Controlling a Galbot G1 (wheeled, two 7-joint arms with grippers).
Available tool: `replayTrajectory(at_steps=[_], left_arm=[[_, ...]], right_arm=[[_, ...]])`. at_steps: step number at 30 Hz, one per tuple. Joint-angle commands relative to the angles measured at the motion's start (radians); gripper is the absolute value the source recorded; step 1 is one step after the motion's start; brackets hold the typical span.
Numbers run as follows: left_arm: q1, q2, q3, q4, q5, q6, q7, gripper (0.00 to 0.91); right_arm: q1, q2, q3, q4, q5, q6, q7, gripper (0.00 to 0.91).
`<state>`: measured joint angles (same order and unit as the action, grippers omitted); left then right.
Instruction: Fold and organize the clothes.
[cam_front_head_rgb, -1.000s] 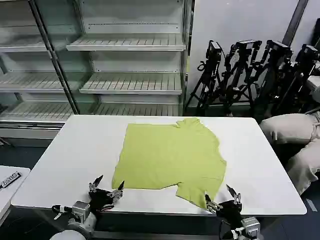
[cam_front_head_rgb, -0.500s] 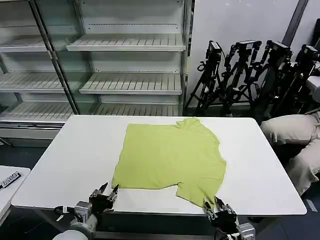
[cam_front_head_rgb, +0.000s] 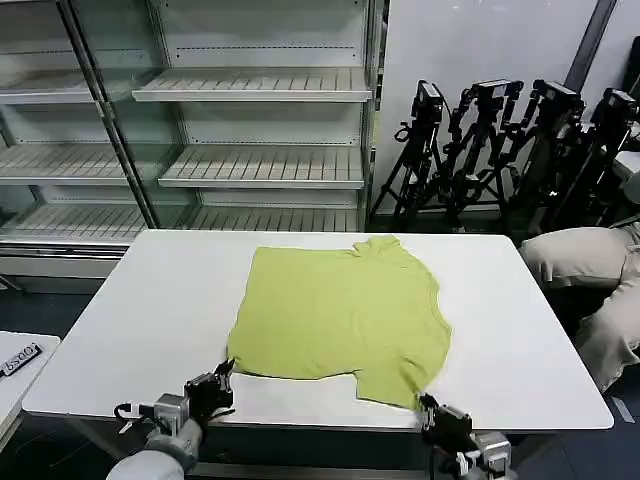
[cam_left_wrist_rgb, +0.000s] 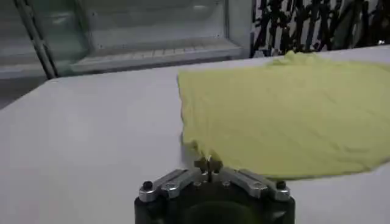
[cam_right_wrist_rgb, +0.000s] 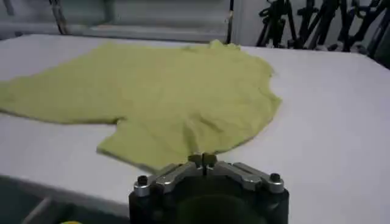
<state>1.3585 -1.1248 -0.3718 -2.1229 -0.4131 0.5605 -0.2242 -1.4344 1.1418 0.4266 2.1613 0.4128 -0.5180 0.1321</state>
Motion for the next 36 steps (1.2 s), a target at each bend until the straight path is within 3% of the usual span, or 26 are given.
replayTrajectory(at_steps=[1,7,16,17,18,19,27,36], left_arm=[[-0.284,-0.052,0.028,0.148,-0.041,0.005,-0.006,0.000],[-0.368,-0.078,0.040,0.271,-0.071,0.007,0.004,0.000],[-0.416,-0.094,0.056,0.365,-0.075,0.005,0.021,0.010],[-0.420,-0.093,0.060,0.371,-0.075,0.005,0.025,0.877],[-0.422,-0.093,0.062,0.375,-0.075,0.005,0.026,0.907],[-0.427,-0.094,0.067,0.382,-0.073,0.005,0.026,0.907],[-0.423,-0.082,0.070,0.390,0.003,-0.008,0.007,0.907],[-0.270,-0.021,0.093,0.227,-0.034,0.018,-0.010,0.907]], right_arm=[[0.291,0.004,-0.003,-0.154,0.037,-0.022,-0.001,0.000],[0.449,0.023,-0.067,-0.298,0.012,-0.030,-0.023,0.000],[0.540,0.045,-0.091,-0.423,-0.019,0.009,-0.051,0.000],[0.546,0.046,-0.093,-0.431,-0.023,0.010,-0.052,0.000],[0.551,0.048,-0.096,-0.439,-0.026,0.012,-0.055,0.836],[0.556,0.049,-0.102,-0.453,-0.032,0.013,-0.059,0.907],[0.546,0.058,-0.110,-0.502,-0.089,0.019,-0.070,0.907],[0.377,-0.002,-0.047,-0.375,-0.068,-0.008,-0.046,0.907]])
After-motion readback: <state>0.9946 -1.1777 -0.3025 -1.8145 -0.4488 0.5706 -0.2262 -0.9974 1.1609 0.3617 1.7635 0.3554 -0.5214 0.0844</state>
